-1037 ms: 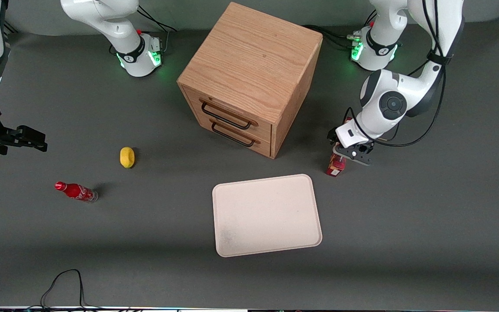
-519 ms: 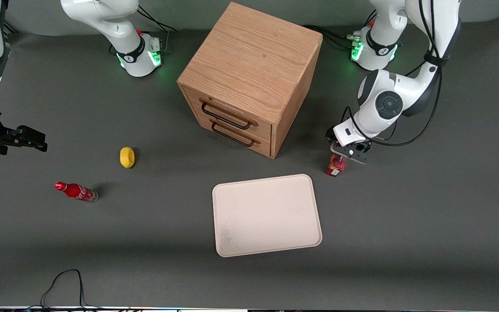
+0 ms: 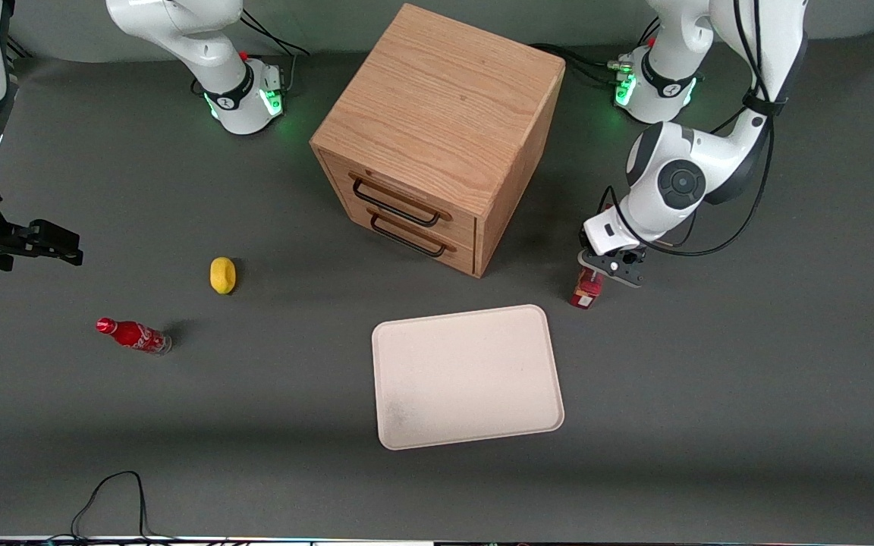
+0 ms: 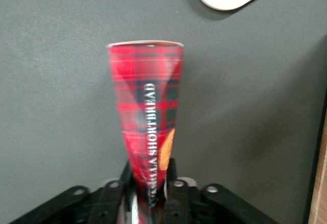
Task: Place red cookie box on tray
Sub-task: 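Close the left gripper on the cookie box's end, then lift the cookie box upright with the left gripper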
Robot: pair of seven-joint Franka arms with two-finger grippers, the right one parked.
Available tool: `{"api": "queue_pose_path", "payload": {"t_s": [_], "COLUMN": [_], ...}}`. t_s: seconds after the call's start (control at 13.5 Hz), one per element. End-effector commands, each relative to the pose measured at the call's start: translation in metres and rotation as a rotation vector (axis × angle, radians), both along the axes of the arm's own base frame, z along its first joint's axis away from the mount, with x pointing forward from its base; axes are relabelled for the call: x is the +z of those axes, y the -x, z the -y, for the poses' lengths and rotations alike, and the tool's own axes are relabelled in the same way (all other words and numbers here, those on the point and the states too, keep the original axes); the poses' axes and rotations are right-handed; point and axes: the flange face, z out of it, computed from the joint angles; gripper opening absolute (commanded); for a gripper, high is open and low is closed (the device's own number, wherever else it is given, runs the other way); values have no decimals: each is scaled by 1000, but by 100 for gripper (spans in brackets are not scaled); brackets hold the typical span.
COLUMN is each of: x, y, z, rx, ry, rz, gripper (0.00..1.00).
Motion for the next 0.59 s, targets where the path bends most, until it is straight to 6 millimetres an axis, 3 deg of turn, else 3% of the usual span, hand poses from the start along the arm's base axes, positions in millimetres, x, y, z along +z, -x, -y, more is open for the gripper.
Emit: {"api": "queue_pose_path", "payload": {"t_s": [0.0,0.3,0.52], "x": [1,16,71], "y": [4,2,-4], "z": [0,-5,-9], "rx": [-19,-17,1], "ry": [-1,-13,-40], "rz": [9,-12,-44], "gripper": [0,0,0]}}
